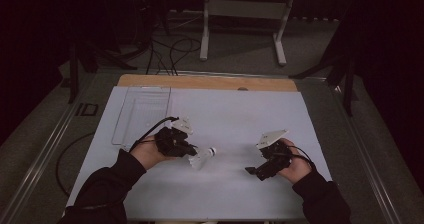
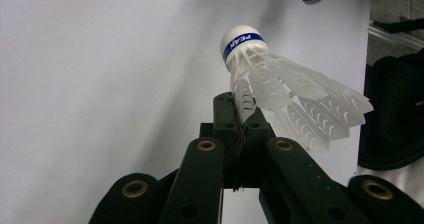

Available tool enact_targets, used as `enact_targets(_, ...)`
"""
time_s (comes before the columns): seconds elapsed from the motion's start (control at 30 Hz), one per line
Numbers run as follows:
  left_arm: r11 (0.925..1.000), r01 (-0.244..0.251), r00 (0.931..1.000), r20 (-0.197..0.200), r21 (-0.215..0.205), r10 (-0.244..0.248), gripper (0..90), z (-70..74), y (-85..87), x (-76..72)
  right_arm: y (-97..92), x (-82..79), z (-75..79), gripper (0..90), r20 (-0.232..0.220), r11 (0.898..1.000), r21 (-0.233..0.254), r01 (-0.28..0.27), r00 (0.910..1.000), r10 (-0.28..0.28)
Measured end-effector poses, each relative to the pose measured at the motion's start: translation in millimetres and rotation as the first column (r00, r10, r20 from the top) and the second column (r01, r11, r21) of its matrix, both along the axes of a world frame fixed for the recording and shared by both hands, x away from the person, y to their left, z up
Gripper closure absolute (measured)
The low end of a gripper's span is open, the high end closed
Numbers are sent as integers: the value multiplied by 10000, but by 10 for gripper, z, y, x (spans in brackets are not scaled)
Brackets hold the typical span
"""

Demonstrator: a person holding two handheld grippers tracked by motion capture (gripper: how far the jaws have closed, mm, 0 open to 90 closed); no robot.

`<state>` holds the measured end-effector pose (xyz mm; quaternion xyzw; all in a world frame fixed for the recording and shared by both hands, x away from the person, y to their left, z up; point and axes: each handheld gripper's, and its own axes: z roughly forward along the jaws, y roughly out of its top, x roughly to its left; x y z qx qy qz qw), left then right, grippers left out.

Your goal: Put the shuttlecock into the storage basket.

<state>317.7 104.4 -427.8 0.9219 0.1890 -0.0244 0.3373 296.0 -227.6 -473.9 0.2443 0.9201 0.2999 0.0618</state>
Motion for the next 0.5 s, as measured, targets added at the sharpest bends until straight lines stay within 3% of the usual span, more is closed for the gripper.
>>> enact_targets(0.33, 9991, -399, 9989, 253, -168, 403, 897, 129, 170, 29, -198, -115, -99, 88, 54, 9958, 835, 367, 9993, -373)
enact_targets(0.43, 9978, -598, 9976, 340, -276, 607, 897, 172, 237, 41, -235, -157, -124, 88, 565, 9931, 1116, 372, 9974, -437)
enact_targets(0.5, 9972, -696, 9966, 432, -287, 708, 897, 198, 282, 48, -255, -173, -139, 88, 533, 9919, 1197, 435, 9973, -502)
